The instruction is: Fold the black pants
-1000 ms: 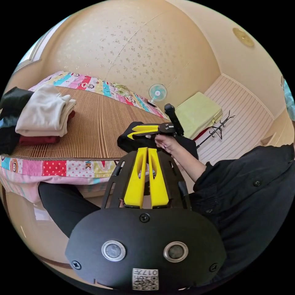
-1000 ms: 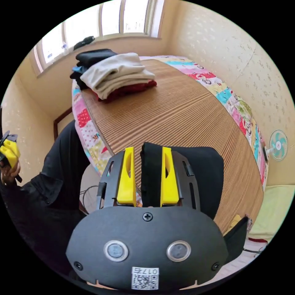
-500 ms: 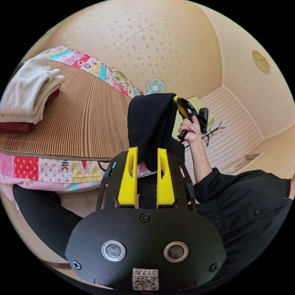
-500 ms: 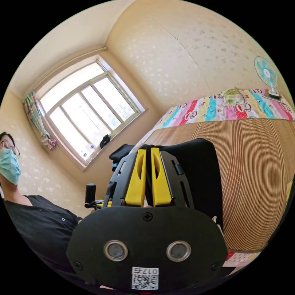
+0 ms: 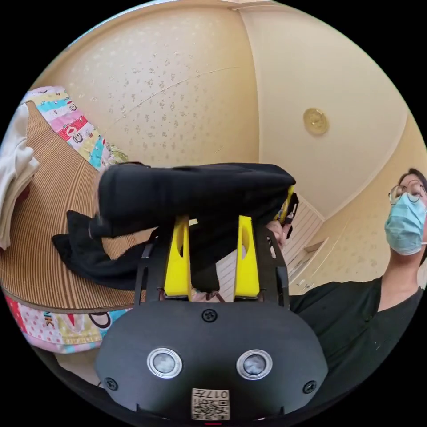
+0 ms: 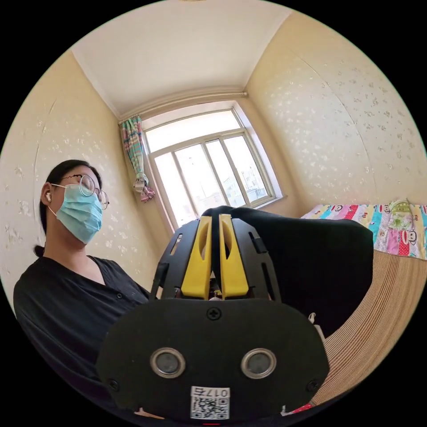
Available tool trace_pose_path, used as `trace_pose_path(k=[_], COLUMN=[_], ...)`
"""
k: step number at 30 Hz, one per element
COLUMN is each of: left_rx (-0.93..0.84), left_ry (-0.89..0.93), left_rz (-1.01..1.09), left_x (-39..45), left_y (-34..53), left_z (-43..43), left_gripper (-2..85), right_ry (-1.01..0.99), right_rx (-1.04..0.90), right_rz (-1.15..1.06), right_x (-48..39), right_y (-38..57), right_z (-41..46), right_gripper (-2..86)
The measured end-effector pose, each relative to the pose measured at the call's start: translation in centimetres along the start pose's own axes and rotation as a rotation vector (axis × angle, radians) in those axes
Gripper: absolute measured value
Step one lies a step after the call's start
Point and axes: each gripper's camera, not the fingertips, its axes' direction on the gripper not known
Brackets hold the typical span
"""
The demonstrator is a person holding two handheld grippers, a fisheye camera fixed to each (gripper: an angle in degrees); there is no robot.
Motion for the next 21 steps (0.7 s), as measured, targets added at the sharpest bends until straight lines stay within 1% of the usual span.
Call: trace_pose_path(k=[1, 2, 3, 4, 6, 8, 9, 13, 16, 21], left_rx=[-0.007, 0.000, 0.012, 0.020, 0.064, 0.070, 0.042, -0.022, -0.092, -0.148], left_ry=[0.012, 0.074, 0.158, 0.212, 0.424, 0.546, 0.601, 0.690, 0.730, 0.748], left_rz=[-0.022, -0.099, -0.187, -0.227, -0.347, -0.426, -0.468, -0.588, -0.649, -0.742], left_x=[-0.6, -2.4, -4.5, -5.6, -9.0, -10.7, -11.5, -13.3, -14.6, -16.1], left_y=[-0.4, -0.8, -0.9, -0.8, -0.4, -0.2, -0.3, -0.6, -1.1, -1.8], left_z=[-0.1, -0.5, -0.8, -0.9, -1.1, -0.8, -0.3, 0.5, 1.0, 1.4], left_gripper=[16.6, 17.5, 18.0, 18.2, 18.3, 18.3, 18.4, 18.8, 19.3, 20.2], right_ry=[0.013, 0.006, -0.005, -0.030, -0.083, -0.162, -0.171, -0.202, -0.327, -0.415], right_rx=[-0.019, -0.042, -0.049, -0.051, -0.043, -0.048, -0.052, -0.054, -0.106, -0.161], right_rz=[0.023, 0.024, 0.020, 0.017, 0.009, -0.019, -0.022, 0.020, 0.045, -0.015], right_x=[0.1, 0.2, 0.3, 0.3, 0.4, 0.4, 0.4, 1.5, 2.5, 1.3], right_y=[0.9, 1.8, 2.2, 3.0, 3.8, 4.6, 4.7, 5.9, 6.9, 8.1], right_z=[-0.1, -0.3, -0.6, -1.2, -2.3, -3.5, -3.7, -4.6, -4.4, -3.3], right_gripper=[3.3, 3.3, 3.3, 3.3, 3.3, 3.2, 3.2, 3.3, 3.2, 3.1])
